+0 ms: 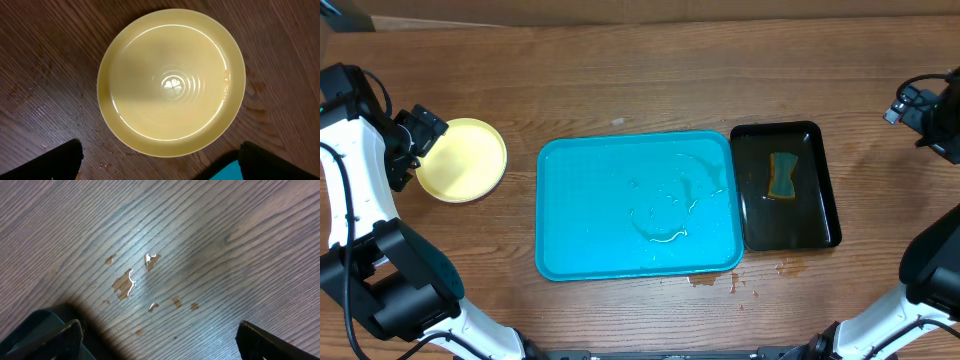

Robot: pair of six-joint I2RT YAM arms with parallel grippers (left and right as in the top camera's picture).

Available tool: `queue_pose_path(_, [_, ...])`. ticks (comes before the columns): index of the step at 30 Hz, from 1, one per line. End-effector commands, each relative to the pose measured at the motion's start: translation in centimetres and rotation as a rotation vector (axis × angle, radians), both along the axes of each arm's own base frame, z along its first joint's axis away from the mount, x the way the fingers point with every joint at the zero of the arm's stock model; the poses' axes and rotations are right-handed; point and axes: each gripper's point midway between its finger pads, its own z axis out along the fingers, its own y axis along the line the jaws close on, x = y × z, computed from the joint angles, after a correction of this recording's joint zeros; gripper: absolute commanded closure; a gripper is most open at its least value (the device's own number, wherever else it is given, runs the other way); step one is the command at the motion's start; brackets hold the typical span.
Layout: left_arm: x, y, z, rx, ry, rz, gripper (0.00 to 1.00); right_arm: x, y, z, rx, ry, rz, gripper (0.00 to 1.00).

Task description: Clean dirty plates on tray and stack at the side

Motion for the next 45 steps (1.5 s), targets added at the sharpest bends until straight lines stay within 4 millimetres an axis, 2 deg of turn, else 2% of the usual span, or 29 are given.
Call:
queue_pose_path(1, [-0.1,-0.3,0.4,0.001,-0.008,-0.006,0.00,0.1,-0.2,1.0,-0.012,-0.025,-0.005,0.00])
queue_pose_path(19, [-0.2,-0.2,0.4,0.001,-0.008,-0.004,0.00,0.1,-0.2,1.0,-0.012,-0.025,-0.005,0.00])
queue_pose_path(24, [-0.2,-0.2,0.4,0.001,-0.008,-0.002,0.00,0.2,-0.1,0.5,-0.007,-0.013,-0.003,0.00])
queue_pose_path(29, [-0.2,-0.2,0.4,0.001,-0.008,-0.002,0.00,0.1,-0.1,1.3,-0.015,-0.032,-0.003,0.00])
queue_pose_path(34, [-0.2,-0.2,0.4,0.001,-0.008,-0.003,0.00,-0.1,0.7,5.4,-0.056,-0.121,0.012,0.00])
queue_pose_path(37, [-0.2,-0.2,0.4,0.001,-0.008,-0.003,0.00,-0.1,2.4,8.5,-0.084,-0.189,0.046,0.00])
queue_pose_path(41, [-0.2,-0.2,0.4,0.001,-0.008,-0.003,0.00,-0.4,6.3,13.4,-0.121,-0.307,0.131,0.00])
queue_pose_path(45, [-0.2,-0.2,0.4,0.001,-0.008,-0.003,0.00,-1.4,11.9,18.2,-0.140,-0.437,0.258,0.00])
